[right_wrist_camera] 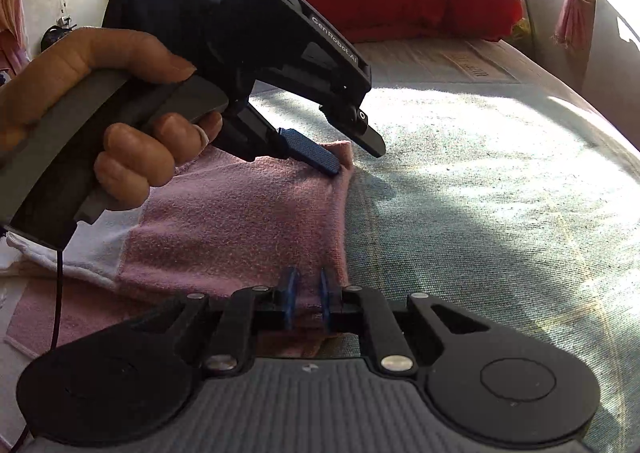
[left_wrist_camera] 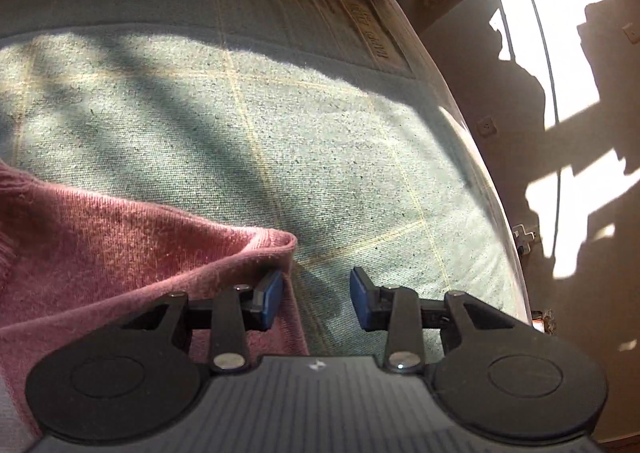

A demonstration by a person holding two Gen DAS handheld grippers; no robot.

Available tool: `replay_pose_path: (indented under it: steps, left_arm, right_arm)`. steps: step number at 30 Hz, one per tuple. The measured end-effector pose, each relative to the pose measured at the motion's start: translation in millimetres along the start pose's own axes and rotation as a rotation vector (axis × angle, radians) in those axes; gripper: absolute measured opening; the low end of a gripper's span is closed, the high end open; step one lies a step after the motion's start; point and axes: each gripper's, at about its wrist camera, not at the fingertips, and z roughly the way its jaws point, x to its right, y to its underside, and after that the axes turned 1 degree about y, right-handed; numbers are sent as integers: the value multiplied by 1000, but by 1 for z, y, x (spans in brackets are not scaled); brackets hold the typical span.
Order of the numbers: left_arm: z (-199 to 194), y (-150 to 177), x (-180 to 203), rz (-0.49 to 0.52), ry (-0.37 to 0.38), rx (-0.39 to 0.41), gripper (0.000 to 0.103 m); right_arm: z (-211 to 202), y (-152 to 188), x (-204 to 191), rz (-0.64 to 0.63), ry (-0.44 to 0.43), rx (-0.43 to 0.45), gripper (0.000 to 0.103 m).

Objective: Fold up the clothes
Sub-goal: 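Move the left tool to the sweater side edge beside the right tool, then raise both open tools off the sweater side edge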

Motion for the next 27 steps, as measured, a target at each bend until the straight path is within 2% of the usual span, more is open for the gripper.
replay_pose_path:
  steps: [2,5,7,10,11,16,19,24,27]
  left_arm:
    - [5,-6,0,18,6,17,39]
    - [10,-9,0,-10,28,3,38]
    - [-3,-5,9,30,24,26,38]
    - [-30,2,21,103,30,67,47]
    - [-36,3,22,114,20,74,51]
    - [-25,2,6,103,-58,50,51]
    - [-10,1,2,135,-99,79,51]
    - [-27,2,10,130,-130,67,51]
    - [-68,6,15,143,-146,83,51]
  right_arm:
    - [0,0,1,8,-3,1,14]
    - [1,-1,1,12,-7,1,14]
    - [1,-1,2,14,-12,2,14]
    - [3,0,2,20,-21,3,14]
    - [3,-1,2,22,-22,3,14]
    - [3,0,2,20,-13,4,16]
    - [1,2,0,20,-6,4,16]
    - [-3,-3,0,10,-13,-8,19]
    - [-19,-8,2,35,-36,6,21]
